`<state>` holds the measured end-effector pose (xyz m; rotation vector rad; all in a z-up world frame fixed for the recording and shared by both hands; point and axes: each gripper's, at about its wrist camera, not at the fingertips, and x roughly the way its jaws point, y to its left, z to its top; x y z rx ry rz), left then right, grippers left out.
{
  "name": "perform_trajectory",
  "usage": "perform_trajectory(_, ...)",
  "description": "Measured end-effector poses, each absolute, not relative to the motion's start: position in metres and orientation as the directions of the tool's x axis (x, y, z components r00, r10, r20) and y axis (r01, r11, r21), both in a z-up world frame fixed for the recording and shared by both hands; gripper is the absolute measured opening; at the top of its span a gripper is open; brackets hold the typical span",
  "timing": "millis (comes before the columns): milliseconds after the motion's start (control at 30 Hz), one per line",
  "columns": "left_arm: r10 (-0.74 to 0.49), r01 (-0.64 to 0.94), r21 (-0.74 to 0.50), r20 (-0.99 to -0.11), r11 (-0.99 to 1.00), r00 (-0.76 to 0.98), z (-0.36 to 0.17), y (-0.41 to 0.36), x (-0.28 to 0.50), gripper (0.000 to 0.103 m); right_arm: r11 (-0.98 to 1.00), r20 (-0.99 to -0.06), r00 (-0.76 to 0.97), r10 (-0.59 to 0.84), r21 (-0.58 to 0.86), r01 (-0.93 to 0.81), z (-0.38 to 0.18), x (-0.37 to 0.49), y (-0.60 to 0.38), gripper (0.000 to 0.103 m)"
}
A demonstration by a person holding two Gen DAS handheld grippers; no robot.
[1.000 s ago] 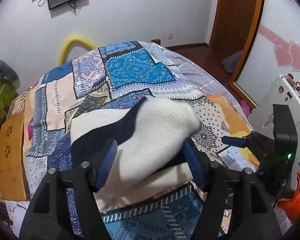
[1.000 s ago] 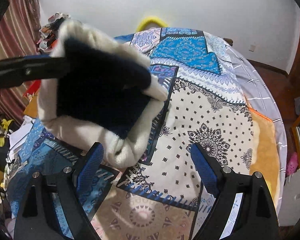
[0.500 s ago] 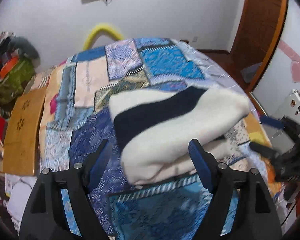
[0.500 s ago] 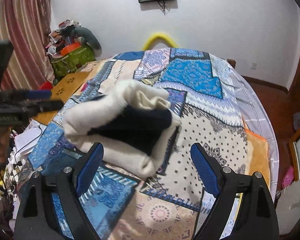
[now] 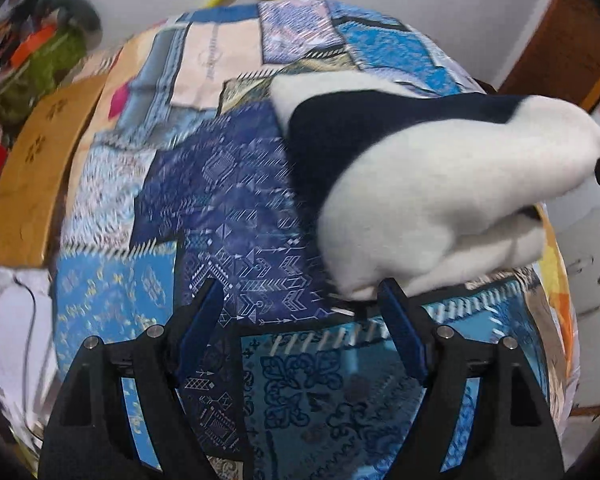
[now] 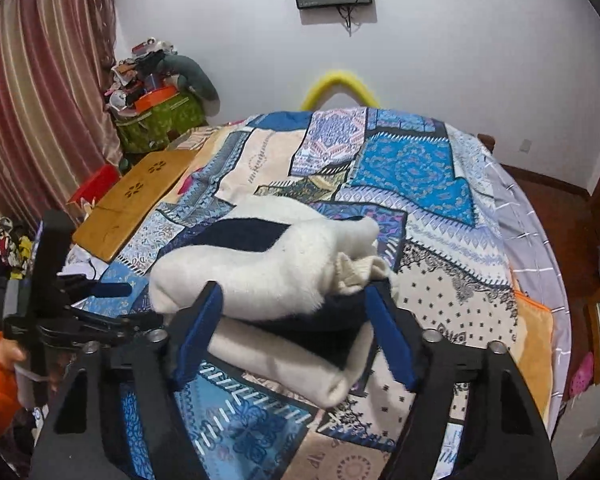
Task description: Fold small clothes
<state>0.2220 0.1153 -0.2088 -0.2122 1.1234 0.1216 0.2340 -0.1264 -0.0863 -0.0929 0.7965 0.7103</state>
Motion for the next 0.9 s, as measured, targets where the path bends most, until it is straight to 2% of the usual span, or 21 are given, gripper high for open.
perform_trajectory(100,-0.086,-0.224,-0.2,-0.897,0.954,0.434,-0.218,0.125,0.223,0.079,0.77,-0.688,0.475,0.549,0.196,-0.607,-0.093,0.238,-0.123,0.052)
perform_trajectory(167,-0.129,-0.242,-0.255,-0.889,0.936,0.439,-0.222,0.13,0.223,0.079,0.77,-0.696,0.458,0.552,0.215,-0.601,-0.099,0.24,-0.121,0.035)
perform_trajectory(200,-0.144,-0.25,-0.276,-0.885,0.928,0.443,-0.222,0.133,0.222,0.079,0.773,-0.699,0.456,0.551,0.223,-0.593,-0.101,0.24,-0.122,0.034)
perform_trajectory(267,-0.16,-0.263,-0.304,-0.876,0.916,0.455,-0.225,0.137,0.221,0.079,0.772,-0.692,0.462,0.555,0.221,-0.596,-0.1,0.237,-0.122,0.024)
perform_trajectory(367,-0.105,-0.31,-0.266,-0.886,0.913,0.451,-0.231,0.144,0.221,0.091,0.762,-0.685,0.459,0.566,0.221,-0.609,-0.095,0.234,-0.123,0.015)
perform_trajectory(500,-0.091,-0.327,-0.257,-0.89,0.909,0.446,-0.237,0.148,0.22,0.091,0.75,-0.663,0.491,0.565,0.165,-0.641,-0.082,0.224,-0.121,0.012)
perform_trajectory(667,-0.02,-0.306,-0.173,-0.895,0.936,0.445,-0.236,0.141,0.221,0.092,0.749,-0.631,0.517,0.578,0.158,-0.644,-0.075,0.219,-0.13,0.01)
perform_trajectory(900,-0.004,-0.305,-0.156,-0.896,0.939,0.445,-0.237,0.143,0.221,0.092,0.776,-0.691,0.478,0.543,0.195,-0.6,-0.112,0.227,-0.148,0.009)
